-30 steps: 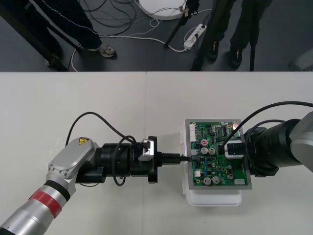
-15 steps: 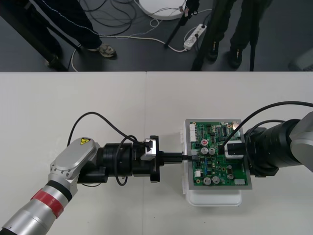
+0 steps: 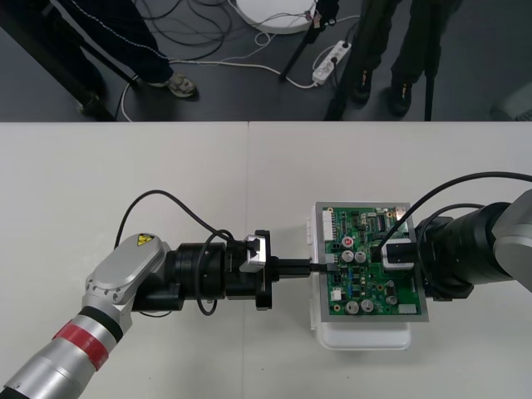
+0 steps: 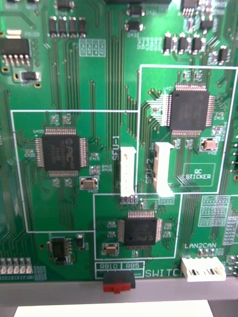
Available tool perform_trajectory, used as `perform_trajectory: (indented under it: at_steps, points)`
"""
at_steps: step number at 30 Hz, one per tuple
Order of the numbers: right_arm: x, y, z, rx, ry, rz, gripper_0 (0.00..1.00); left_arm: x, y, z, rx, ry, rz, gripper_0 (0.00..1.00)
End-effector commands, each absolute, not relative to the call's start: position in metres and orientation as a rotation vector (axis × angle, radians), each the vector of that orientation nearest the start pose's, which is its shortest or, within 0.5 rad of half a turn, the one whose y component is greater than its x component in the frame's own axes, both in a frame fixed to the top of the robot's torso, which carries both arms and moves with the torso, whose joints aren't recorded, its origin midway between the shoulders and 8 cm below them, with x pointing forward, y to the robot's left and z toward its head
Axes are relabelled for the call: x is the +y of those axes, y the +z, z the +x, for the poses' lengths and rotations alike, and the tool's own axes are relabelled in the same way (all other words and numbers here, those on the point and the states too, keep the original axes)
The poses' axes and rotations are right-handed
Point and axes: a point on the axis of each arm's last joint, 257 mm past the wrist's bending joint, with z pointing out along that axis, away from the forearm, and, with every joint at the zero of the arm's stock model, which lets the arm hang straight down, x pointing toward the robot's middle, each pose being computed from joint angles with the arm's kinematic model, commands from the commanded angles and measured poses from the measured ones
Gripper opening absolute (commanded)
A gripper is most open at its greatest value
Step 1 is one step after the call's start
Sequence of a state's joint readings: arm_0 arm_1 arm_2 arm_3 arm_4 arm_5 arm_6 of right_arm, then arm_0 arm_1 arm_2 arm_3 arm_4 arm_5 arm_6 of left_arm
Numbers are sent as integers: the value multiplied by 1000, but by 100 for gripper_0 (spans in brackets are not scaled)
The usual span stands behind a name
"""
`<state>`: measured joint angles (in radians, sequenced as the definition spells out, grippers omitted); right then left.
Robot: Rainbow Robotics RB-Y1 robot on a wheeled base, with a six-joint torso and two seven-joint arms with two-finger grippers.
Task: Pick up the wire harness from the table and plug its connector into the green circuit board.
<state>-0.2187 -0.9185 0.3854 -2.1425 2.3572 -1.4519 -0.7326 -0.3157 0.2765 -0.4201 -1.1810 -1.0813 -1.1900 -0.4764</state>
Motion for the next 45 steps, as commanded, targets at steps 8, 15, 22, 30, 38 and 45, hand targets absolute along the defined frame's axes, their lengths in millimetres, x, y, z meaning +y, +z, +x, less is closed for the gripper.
perform_trajectory:
  at_steps: [8,15,22,30,38,45]
  points:
    - [-213,-279,367,1861,-201,-2026,100,-91,-220,342,926,-1014,1307,0]
    - [-212,-279,367,1859,-195,-2025,100,-89,-221,343,930,-1010,1311,0]
    - [-212,-279,366,1860,-190,-2027,100,-73,-229,348,955,-987,1326,0]
    - [-212,-279,367,1858,-192,-2026,100,-54,-235,351,974,-979,1340,0]
    - [-213,-279,367,1862,-199,-2025,100,-36,-237,352,986,-979,1346,0]
    - [-213,-279,367,1862,-198,-2023,100,-17,-238,351,991,-978,1354,0]
